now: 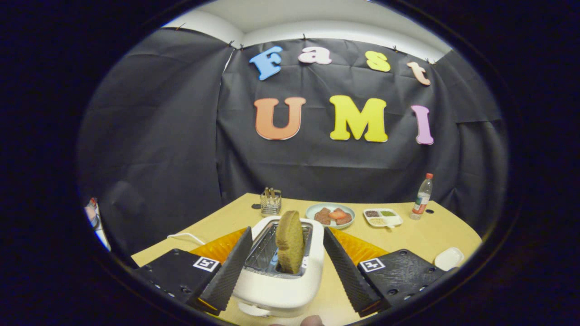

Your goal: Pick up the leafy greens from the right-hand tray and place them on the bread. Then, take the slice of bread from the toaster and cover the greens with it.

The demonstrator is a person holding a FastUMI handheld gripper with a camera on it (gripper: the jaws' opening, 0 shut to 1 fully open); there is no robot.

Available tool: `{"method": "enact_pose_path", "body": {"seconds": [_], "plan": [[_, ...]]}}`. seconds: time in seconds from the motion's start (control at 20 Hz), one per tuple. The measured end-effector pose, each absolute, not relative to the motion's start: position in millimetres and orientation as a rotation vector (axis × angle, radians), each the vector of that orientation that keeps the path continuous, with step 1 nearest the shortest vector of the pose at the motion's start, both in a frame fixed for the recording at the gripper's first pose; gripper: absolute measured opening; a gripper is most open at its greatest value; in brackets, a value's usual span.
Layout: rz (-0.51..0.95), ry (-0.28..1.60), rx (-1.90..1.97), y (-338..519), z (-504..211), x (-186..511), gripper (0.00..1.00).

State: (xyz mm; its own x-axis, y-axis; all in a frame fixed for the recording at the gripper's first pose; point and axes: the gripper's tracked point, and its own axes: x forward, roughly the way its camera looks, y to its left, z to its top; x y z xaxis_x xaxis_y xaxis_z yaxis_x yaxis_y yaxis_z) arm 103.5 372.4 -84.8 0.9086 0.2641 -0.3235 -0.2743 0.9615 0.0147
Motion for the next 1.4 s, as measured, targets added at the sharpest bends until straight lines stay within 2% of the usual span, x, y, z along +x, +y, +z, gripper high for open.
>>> {"method": "enact_pose_path", "body": {"seconds": [0.2, 0.75, 0.8, 0.85, 1.4], "plan": [[0.223, 0.385, -0.01, 381, -98, 122, 0.94], [0.164, 0.45, 0.031, 367, -104, 143, 0.13], [0.175, 0.442, 0.043, 368, -102, 144, 0.11], [0.183, 0.43, 0.055, 365, -92, 144, 0.05], [0.277, 0.269, 0.159, 344, 2, 121, 0.05]]}}
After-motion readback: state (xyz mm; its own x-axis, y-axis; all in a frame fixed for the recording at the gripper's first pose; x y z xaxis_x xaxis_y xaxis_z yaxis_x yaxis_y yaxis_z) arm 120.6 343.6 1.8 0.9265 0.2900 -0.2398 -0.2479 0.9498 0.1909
